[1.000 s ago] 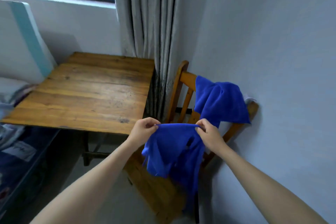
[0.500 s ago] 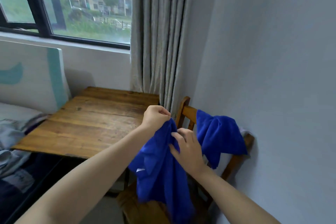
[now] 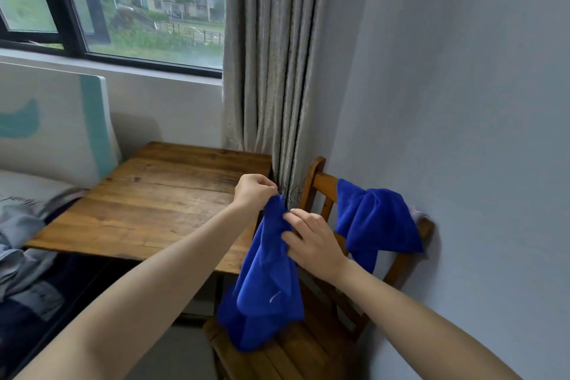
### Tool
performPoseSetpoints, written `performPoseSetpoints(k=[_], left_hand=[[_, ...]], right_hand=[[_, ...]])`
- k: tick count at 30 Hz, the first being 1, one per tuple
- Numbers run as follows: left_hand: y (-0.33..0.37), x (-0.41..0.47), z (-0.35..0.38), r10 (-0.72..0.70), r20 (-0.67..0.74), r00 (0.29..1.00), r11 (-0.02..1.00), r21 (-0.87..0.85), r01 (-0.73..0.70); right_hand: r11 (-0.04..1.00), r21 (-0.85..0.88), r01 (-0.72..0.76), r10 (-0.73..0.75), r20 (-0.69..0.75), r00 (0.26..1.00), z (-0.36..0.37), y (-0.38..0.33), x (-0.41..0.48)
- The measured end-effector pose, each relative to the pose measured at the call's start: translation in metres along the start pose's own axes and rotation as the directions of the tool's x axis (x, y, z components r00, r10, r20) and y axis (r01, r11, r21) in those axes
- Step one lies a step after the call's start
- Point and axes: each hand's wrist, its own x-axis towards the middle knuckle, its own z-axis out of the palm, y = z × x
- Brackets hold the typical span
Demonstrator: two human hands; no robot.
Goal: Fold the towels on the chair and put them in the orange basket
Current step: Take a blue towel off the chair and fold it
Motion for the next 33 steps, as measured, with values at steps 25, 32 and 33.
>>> performPoseSetpoints(k=[25,32,33], left_hand=[[-0.053,-0.032,0.003,0.293,0.195,0.936,0.951,0.044,-0.306],[-0.099,-0.019,-0.025,0.033,0.346,0.938,0.881,0.434,-0.191],[-0.102,-0.018,-0.03,0.009,0.352,0.936,0.858,0.478,-0.188]], right_hand=[[0.296,0.562,-0.772,0.635,0.488,0.599,-0.051,0.035,0.101],[0.183,0.638,-0.748,0.675,0.471,0.567,-0.066,0.072,0.076],[0.194,0.626,-0.755,0.684,0.466,0.562,-0.067,0.077,0.07]])
